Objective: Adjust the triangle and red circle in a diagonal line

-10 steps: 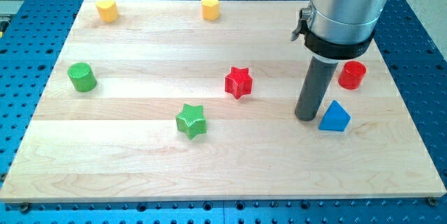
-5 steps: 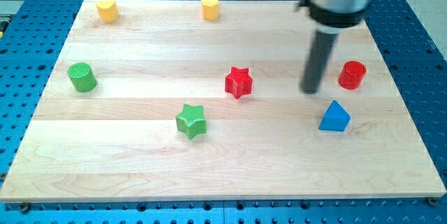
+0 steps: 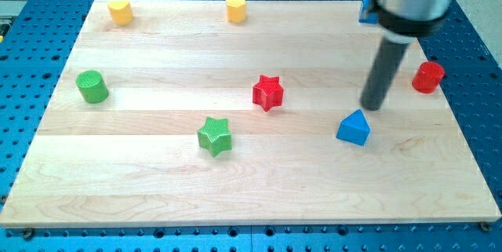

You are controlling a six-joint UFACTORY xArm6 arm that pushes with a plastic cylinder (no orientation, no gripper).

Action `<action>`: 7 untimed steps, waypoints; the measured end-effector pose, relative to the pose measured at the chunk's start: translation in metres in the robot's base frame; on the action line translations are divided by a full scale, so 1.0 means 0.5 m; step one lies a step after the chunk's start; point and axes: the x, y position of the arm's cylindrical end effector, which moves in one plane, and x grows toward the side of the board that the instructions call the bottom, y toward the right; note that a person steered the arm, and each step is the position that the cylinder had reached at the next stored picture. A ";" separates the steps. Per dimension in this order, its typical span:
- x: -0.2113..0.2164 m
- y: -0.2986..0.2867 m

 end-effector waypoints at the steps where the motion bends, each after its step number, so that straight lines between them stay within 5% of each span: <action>1: -0.146 -0.013; 3: -0.198 0.285; 5: -0.070 0.177; 6: -0.069 0.064; 7: -0.171 0.129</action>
